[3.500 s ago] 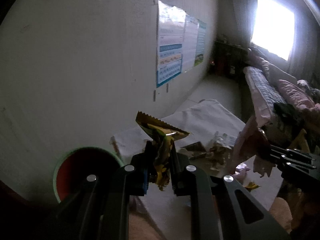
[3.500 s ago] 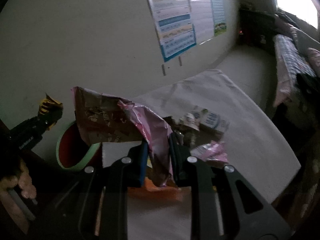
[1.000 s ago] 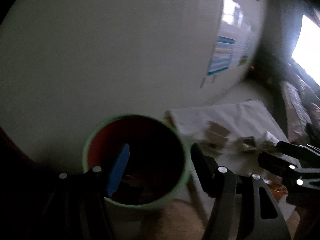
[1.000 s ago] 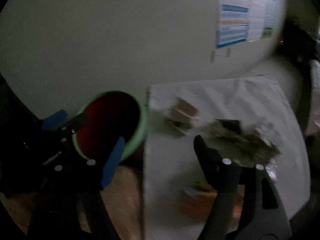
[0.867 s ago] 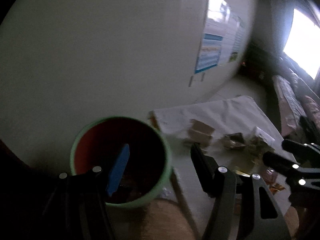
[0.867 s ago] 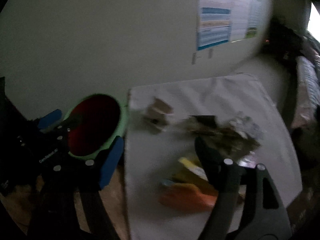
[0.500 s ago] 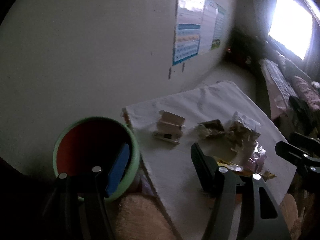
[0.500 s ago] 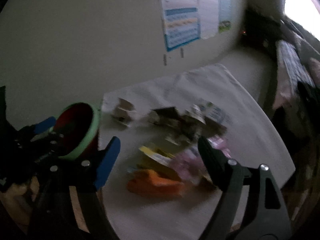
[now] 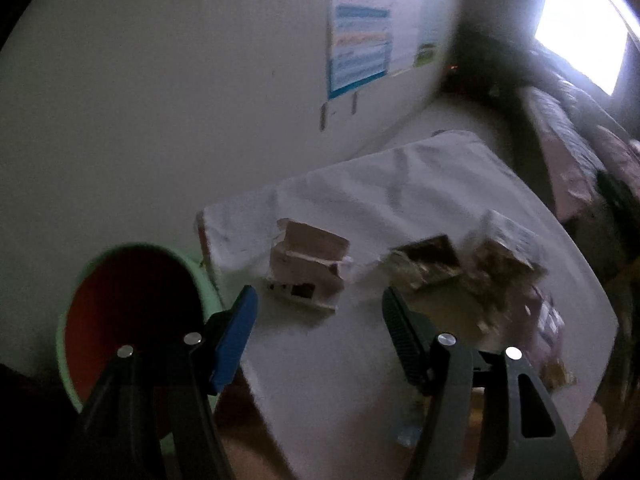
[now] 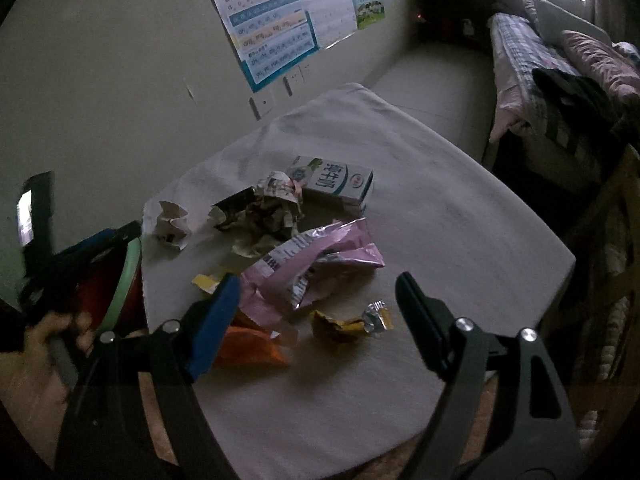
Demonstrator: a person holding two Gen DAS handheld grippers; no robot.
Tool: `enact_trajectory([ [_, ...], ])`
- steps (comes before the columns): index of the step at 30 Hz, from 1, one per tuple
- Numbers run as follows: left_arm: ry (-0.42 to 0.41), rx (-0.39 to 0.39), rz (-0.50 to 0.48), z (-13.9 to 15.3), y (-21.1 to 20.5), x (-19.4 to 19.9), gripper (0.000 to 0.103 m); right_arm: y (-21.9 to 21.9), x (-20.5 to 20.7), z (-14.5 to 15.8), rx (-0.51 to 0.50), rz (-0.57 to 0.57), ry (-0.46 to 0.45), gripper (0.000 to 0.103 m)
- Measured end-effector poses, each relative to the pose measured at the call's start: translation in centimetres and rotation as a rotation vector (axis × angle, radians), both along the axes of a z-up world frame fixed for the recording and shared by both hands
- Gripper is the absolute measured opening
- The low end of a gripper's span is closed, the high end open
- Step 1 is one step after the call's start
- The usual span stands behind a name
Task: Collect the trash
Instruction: 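Grasp a white paper scrap with the left tool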
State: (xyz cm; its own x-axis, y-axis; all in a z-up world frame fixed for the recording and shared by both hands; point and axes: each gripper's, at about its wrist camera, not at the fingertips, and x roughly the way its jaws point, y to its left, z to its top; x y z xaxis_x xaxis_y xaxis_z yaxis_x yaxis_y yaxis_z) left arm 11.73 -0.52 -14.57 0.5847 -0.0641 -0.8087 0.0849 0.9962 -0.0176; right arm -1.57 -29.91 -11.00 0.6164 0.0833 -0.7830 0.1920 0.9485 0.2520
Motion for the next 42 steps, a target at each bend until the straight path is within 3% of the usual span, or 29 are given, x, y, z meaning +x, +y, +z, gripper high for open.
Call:
enact_trajectory([
  [1, 0.013, -0.016, 0.023, -0.4, 0.1, 0.8, 0.062, -0.1, 0.0, 0.0, 0.003, -0.001, -0.002, 0.078],
  [3, 0.037, -0.019, 0.07, -1.3, 0.3, 2.4, 0.074, -0.4, 0.0, -0.2, 0.013, -0.005, -0.003, 0.078],
  [8, 0.06, 0.004, 0.156, -2.7, 0.0, 5.9, 0.077, -0.4, 0.3, -1.1, 0.036, 0.009, 0.016, 0.078],
  [11, 0.114, 0.009, 0.224, -4.0, -0.1, 8.0, 0.079, -0.3, 0.4, -1.6, 0.052, 0.017, 0.025, 0.078],
  [14, 0.173, 0.043, 0.222, -5.7, -0.8, 9.5, 0.079, -0.1, 0.5, -1.7, 0.058, 0.026, 0.024, 0.078],
  [18, 0.176, 0.088, 0.192, -6.2, -2.4, 9.9, 0.079, 0.0, 0.6, -2.0, 0.066, 0.034, 0.031, 0.078],
  [19, 0.172, 0.105, 0.186, -6.3, -2.8, 9.8, 0.075, 0.0, 0.6, -2.1, 0.068, 0.035, 0.033, 0.078],
  [20, 0.168, 0.108, 0.179, -6.4, -3.0, 9.6, 0.065, 0.0, 0.6, -2.2, 0.07, 0.035, 0.035, 0.078],
  [28, 0.096, 0.081, 0.136, -4.4, -2.6, 7.8, 0.043, -0.3, 0.9, -2.3, 0.075, 0.027, 0.032, 0.078],
  [30, 0.07, 0.074, 0.1, -3.4, -2.6, 6.7, 0.023, -0.5, 1.2, -2.3, 0.08, 0.025, 0.029, 0.078],
  [36, 0.054, -0.002, -0.03, -1.2, -2.8, 2.4, 0.021, -0.5, 3.9, -1.6, 0.059, 0.051, 0.0, 0.078],
  [42, 0.075, -0.009, -0.147, -0.7, -3.0, -2.1, 0.021, 0.3, 8.6, -1.8, 0.036, 0.1, 0.01, 0.078],
])
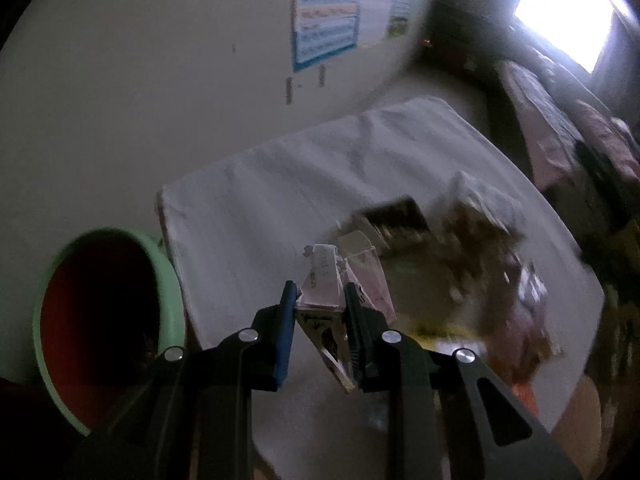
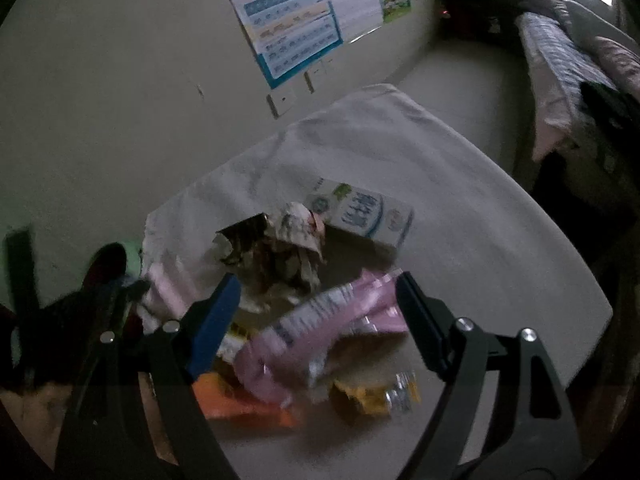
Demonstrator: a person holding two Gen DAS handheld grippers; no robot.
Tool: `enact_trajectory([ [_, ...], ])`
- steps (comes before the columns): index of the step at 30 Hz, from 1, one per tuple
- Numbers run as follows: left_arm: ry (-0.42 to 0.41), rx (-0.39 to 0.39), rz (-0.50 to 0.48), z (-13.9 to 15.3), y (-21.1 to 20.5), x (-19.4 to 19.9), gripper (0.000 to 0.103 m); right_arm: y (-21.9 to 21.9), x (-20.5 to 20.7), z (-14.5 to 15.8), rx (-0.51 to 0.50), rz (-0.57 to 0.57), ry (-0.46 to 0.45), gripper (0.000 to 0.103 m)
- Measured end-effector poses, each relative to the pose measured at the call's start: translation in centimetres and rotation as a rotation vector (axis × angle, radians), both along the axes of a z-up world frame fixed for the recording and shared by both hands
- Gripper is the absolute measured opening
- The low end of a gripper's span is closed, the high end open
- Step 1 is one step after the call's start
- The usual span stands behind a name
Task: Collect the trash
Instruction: 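Grasp a white paper scrap with the left tool, then grasp crumpled white paper with the right tool while the left tool holds its scrap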
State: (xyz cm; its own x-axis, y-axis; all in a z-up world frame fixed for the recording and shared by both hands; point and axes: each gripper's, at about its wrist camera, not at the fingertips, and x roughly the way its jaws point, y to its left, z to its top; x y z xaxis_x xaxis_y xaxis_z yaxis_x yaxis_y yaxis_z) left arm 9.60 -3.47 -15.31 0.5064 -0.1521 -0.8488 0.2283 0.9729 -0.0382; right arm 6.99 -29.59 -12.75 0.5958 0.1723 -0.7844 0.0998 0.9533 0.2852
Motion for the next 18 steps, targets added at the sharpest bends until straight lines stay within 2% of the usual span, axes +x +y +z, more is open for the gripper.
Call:
enact_trajectory([
  [5, -0.011, 0.026, -0.04, -0.1, 0.0, -1.2, 0.022, 1.4, 3.7, -1.8, -0.017, 0.044, 0.068, 0.078],
  [10, 0.023, -0.025, -0.01, -1.0, 0.8, 0.0, 0.024, 2.5, 6.2, -3.5, -0.04, 0.062, 0.108, 0.078],
  [15, 0.043, -0.048, 0.013, -1.7, 0.8, 0.4, 0.04, 3.0, 8.0, -4.4, -0.029, 0.063, 0.129, 0.077],
  [18, 0.049, -0.057, 0.013, -2.0, 0.7, 0.4, 0.049, 3.2, 8.5, -5.1, -0.027, 0.085, 0.147, 0.058],
])
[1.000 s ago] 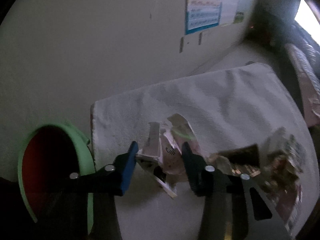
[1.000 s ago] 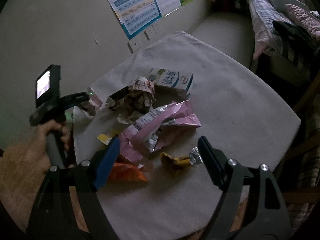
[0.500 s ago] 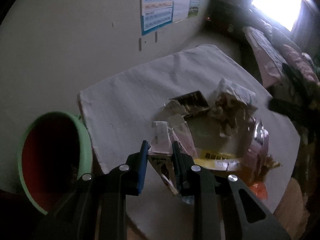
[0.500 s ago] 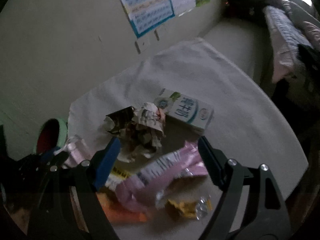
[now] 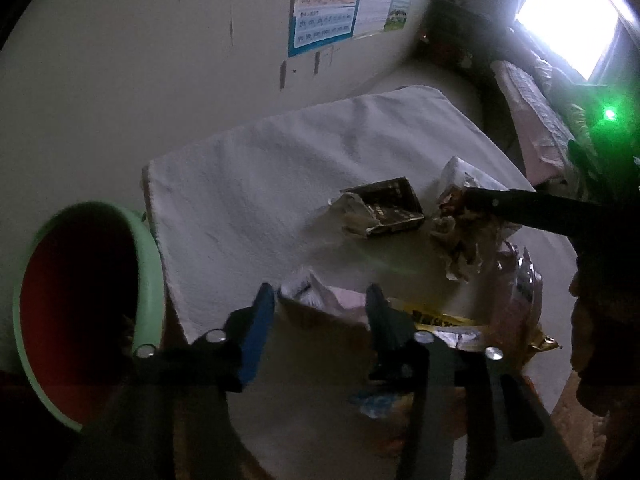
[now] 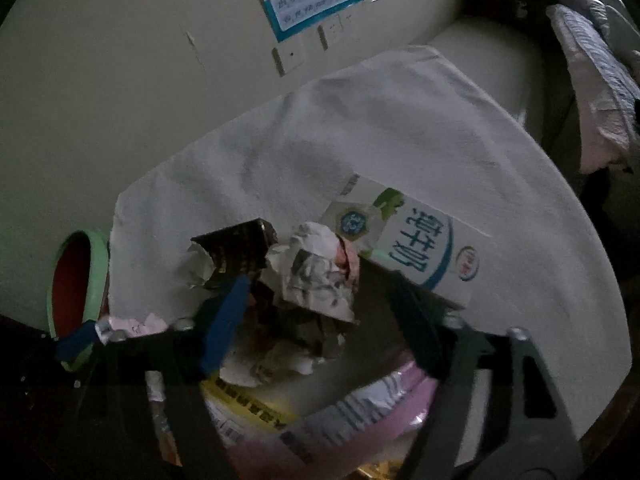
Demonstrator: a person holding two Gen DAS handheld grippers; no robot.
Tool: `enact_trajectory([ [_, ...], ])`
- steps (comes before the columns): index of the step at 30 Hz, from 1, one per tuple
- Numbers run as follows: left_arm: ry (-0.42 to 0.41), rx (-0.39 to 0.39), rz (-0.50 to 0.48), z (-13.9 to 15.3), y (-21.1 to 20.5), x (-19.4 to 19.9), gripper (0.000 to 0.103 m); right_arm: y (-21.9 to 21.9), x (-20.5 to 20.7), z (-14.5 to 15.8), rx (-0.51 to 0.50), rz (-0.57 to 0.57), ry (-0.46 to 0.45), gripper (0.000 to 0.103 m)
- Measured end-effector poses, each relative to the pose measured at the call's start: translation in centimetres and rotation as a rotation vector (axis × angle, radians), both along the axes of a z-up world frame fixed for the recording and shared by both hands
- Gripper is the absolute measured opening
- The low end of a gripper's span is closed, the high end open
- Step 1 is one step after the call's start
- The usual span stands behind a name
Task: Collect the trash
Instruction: 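Grasp crumpled white paper with the right tool while the left tool holds its scrap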
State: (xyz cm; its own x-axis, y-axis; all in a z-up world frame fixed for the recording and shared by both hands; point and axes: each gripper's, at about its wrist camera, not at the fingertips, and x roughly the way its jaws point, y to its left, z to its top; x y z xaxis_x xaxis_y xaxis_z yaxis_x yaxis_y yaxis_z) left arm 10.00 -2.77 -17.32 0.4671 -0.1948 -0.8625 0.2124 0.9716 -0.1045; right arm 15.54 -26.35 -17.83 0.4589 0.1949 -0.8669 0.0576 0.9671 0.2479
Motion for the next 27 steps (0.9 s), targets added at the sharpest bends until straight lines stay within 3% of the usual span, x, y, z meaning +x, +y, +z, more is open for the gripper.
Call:
enact_trajectory([
  [1, 0.001, -0.002, -0.001, -0.1, 0.0, 0.0, 0.053, 0.0, 0.1, -0.3, 0.017, 0.006, 0.007, 0.045],
  [2, 0.001, -0.007, -0.001, -0.1, 0.0, -0.1, 0.056, -0.1, 0.0, -0.6, 0.034, 0.009, 0.012, 0.039],
  [7, 0.021, -0.031, 0.025, -0.7, 0.4, 0.3, 0.062, -0.2, -0.8, -0.6, 0.054, 0.015, -0.021, 0.028],
  [13, 0.081, -0.068, 0.089, -2.3, 1.3, 1.0, 0.059, -0.2, -3.3, 2.6, 0.063, 0.014, -0.125, 0.028],
  [14, 0.089, -0.088, 0.095, -2.5, 1.5, 1.0, 0.049, 0.0, -3.9, 3.1, 0.066, 0.018, -0.139, 0.028],
  [15, 0.092, -0.093, 0.098, -2.6, 1.5, 1.0, 0.048, 0.1, -4.5, 3.5, 0.071, 0.022, -0.151, 0.028],
  [18, 0.075, -0.101, 0.104, -2.3, 1.6, 0.7, 0.04, 0.5, -6.1, 4.6, 0.076, 0.03, -0.181, 0.028],
  [19, 0.065, -0.101, 0.109, -2.1, 1.9, 0.6, 0.033, 0.5, -6.6, 4.8, 0.081, 0.032, -0.187, 0.028],
  [27, -0.044, -0.091, 0.102, 1.8, 2.7, -1.2, 0.032, 1.9, -10.0, 7.4, 0.057, 0.043, -0.259, 0.028],
])
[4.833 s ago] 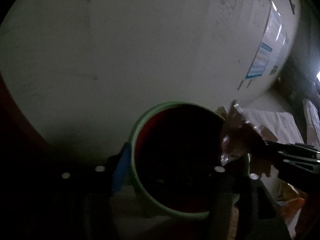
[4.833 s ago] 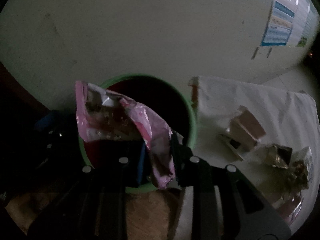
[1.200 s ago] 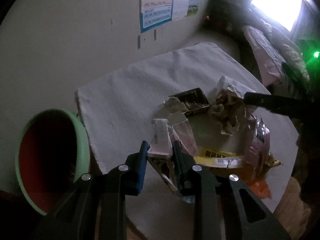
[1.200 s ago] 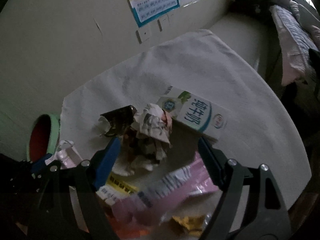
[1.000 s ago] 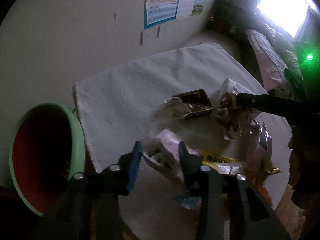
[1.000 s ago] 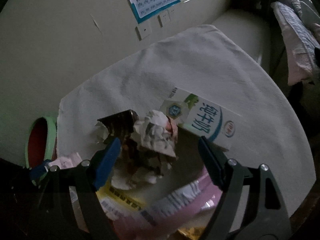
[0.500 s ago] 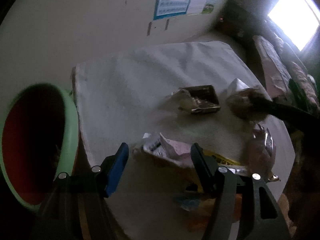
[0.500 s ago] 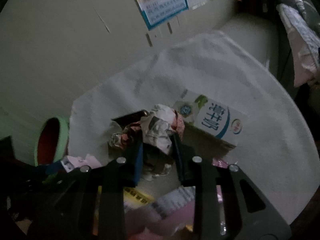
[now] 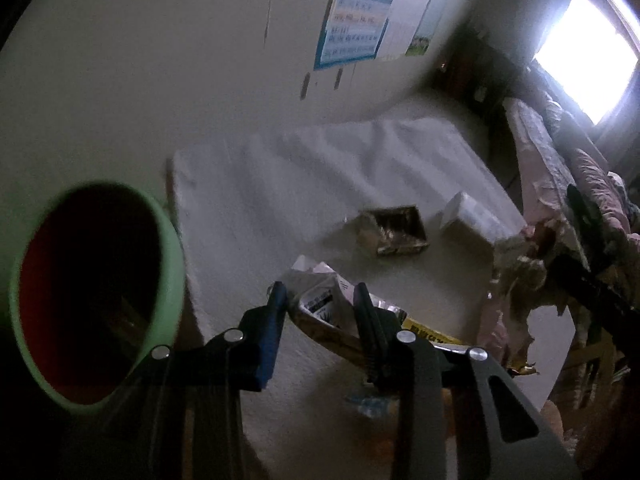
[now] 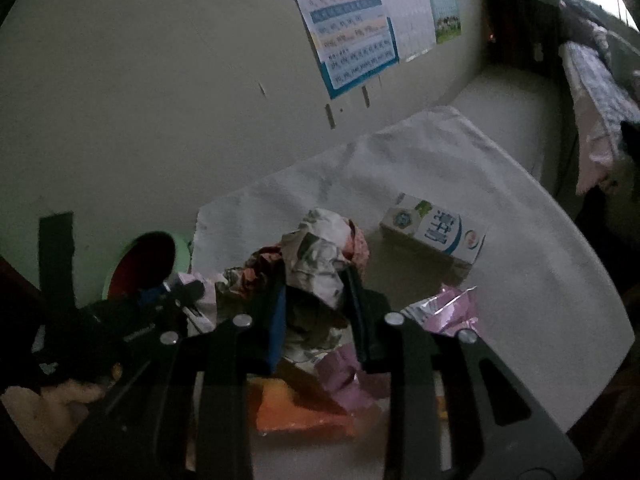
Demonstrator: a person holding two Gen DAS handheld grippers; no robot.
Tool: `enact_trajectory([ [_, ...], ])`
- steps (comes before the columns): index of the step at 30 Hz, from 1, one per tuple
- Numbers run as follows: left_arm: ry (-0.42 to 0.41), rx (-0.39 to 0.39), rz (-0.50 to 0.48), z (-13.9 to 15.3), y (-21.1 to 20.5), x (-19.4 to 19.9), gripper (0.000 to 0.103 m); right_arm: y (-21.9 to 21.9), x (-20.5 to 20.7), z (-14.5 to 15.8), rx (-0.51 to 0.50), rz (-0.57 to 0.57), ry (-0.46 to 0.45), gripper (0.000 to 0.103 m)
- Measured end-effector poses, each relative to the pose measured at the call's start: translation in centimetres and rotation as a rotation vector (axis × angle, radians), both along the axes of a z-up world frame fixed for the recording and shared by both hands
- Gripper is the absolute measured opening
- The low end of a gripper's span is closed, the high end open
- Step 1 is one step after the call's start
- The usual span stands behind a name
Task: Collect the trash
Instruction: 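Grasp crumpled white paper with the right tool while the left tool holds its scrap, then carry both held papers over the green bin and open both tools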
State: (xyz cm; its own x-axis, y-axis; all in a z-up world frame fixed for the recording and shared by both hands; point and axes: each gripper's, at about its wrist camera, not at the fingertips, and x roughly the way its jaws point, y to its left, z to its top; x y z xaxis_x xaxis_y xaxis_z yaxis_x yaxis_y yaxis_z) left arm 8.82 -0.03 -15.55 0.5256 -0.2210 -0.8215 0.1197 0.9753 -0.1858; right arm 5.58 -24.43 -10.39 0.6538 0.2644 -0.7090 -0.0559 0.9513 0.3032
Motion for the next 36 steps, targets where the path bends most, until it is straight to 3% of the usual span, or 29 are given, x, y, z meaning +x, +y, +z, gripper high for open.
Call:
enact_trajectory([
  [7, -0.162, 0.082, -0.008, 4.8, 0.5, -2.4, 0.032, 0.3, -2.3, 1.6, 0.007, -0.014, -0.026, 0.028],
  [16, -0.266, 0.118, 0.011, 8.3, 2.2, -4.3, 0.032, 2.5, -3.3, 2.8, -0.007, 0.021, -0.038, 0.028],
  [23, -0.293, 0.123, 0.045, 9.3, 4.0, -4.9, 0.032, 4.8, -3.4, 3.6, -0.03, 0.061, -0.049, 0.028],
  [36, -0.262, 0.114, 0.105, 7.8, 7.4, -5.2, 0.032, 8.3, -2.6, 3.0, -0.066, 0.129, -0.021, 0.028],
])
